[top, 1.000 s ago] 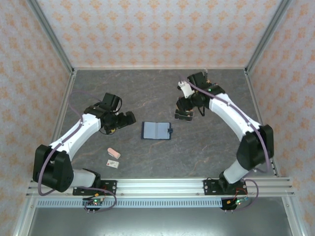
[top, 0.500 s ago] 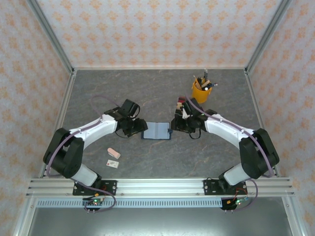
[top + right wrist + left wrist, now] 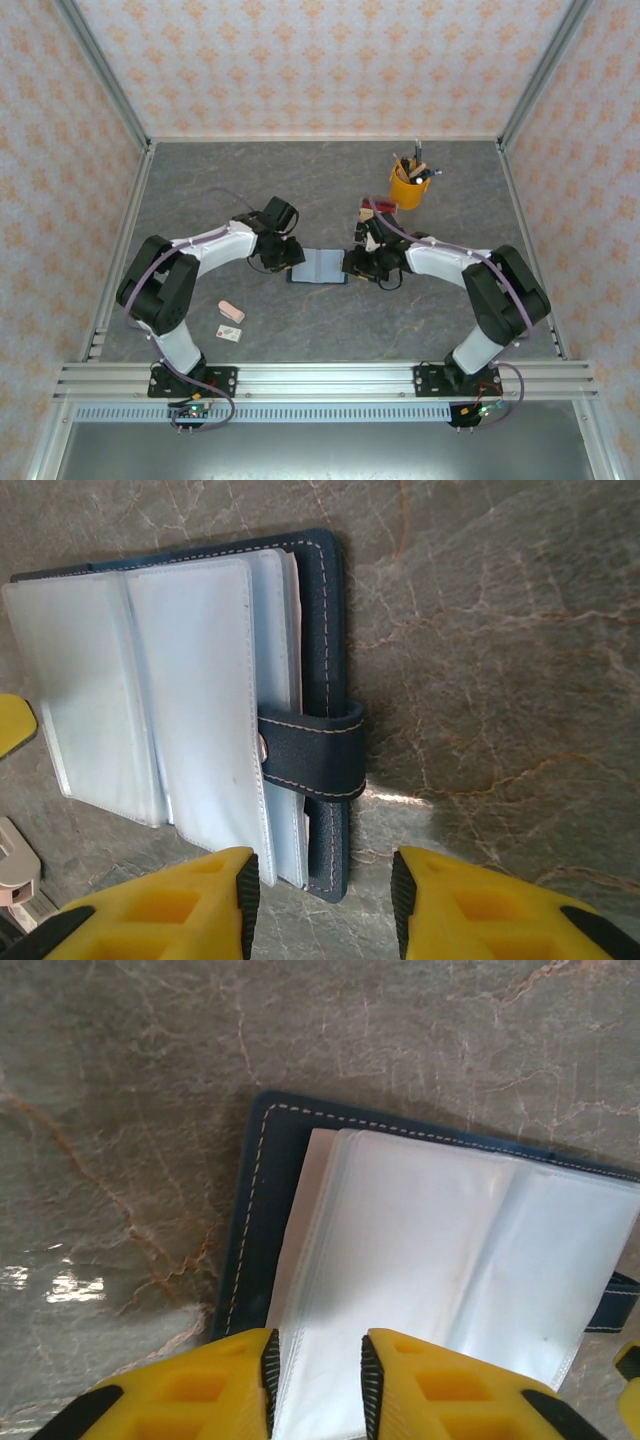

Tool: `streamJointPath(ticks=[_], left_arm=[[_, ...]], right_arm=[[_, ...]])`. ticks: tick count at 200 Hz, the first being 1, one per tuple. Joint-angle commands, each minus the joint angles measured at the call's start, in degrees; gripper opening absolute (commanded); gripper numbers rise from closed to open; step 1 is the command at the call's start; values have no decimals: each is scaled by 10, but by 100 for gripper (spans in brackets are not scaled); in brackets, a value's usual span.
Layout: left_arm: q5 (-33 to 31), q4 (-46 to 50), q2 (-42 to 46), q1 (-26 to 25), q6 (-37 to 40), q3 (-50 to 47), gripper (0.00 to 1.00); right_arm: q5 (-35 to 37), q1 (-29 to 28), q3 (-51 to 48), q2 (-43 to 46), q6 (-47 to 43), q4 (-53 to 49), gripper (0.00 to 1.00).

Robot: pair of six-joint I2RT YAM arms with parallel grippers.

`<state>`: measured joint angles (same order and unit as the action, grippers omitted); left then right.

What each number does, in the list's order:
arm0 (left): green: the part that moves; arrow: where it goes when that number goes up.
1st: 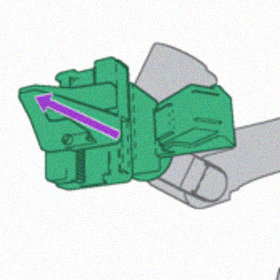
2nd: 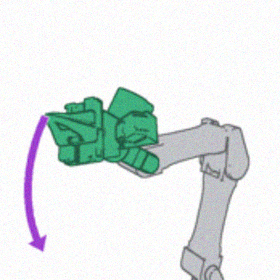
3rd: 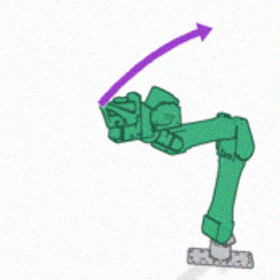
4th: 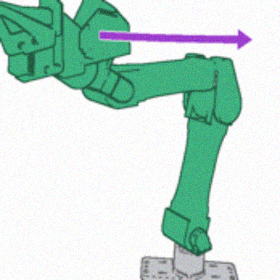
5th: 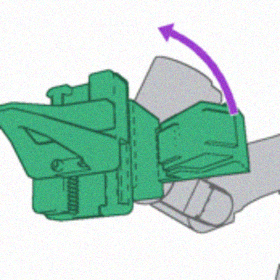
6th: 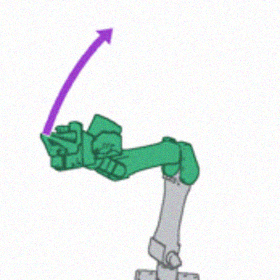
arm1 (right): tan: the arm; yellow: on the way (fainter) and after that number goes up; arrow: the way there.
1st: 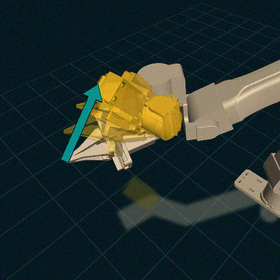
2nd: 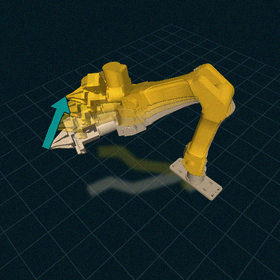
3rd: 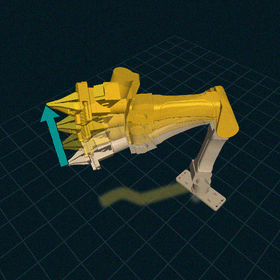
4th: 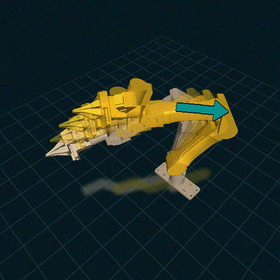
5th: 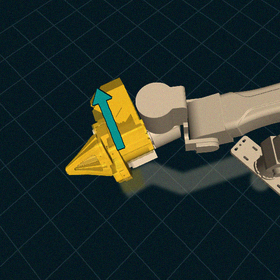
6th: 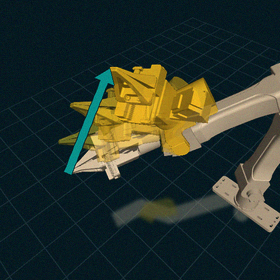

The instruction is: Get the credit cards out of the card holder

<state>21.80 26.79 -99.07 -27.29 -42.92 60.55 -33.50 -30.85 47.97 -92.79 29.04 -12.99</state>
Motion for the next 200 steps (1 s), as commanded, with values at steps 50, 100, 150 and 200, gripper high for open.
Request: streamJointPath(ticks=[50,100,150,200], left_arm=[[-4,24,-28,-3,46,19,37],[22,12,-39,-2,58,24,21],[94,-23,-50,-3,65,26,6],[174,-82,-41,-4,66,3,0]], right_arm=[[-7,-4,10,-35,-18,0,41],[0,-5,12,-38,-19,-21,39],[1,-7,33,-71,-22,-36,32],[-2,-11,37,-93,-24,-34,24]])
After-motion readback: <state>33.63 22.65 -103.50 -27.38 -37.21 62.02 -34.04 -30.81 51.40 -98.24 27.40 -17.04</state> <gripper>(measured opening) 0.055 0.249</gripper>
